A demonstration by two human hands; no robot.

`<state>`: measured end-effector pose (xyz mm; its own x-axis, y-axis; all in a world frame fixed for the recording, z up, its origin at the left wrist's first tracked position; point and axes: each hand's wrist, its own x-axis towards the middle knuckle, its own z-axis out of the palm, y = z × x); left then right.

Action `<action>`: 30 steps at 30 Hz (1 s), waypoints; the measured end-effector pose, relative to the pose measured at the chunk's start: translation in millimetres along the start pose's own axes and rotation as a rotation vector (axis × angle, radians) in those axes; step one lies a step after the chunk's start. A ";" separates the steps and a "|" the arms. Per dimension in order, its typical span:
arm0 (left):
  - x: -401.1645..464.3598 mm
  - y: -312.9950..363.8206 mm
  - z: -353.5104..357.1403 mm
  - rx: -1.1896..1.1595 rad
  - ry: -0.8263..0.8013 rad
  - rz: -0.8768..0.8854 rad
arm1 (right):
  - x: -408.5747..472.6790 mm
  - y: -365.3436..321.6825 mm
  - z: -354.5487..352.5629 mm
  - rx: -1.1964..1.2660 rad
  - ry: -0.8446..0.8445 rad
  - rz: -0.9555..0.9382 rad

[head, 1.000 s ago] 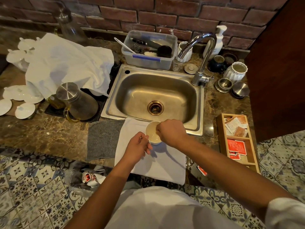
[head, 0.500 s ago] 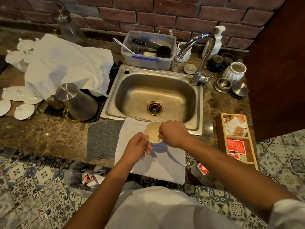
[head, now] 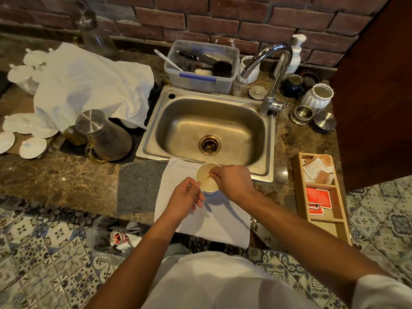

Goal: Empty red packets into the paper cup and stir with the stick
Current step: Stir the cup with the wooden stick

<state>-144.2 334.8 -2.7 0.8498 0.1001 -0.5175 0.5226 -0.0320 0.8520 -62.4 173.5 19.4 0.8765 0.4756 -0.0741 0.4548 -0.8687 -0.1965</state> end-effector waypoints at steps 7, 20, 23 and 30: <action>0.5 -0.6 1.0 0.003 -0.005 0.001 | -2.8 2.5 -5.0 -0.154 -0.043 -0.037; -1.6 -3.0 -0.7 0.013 -0.005 0.004 | -4.6 -4.5 -2.1 0.033 0.001 0.018; -2.8 -3.8 -1.0 0.002 0.004 -0.002 | -0.8 1.5 -2.9 -0.020 0.078 0.012; -5.1 -4.6 -0.9 -0.029 0.012 -0.022 | -6.8 2.4 -3.3 -0.033 0.096 -0.039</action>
<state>-151.1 335.4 -3.9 0.8370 0.1123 -0.5355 0.5390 -0.0007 0.8423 -66.8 167.8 22.7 0.8684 0.4950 0.0278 0.4924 -0.8546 -0.1649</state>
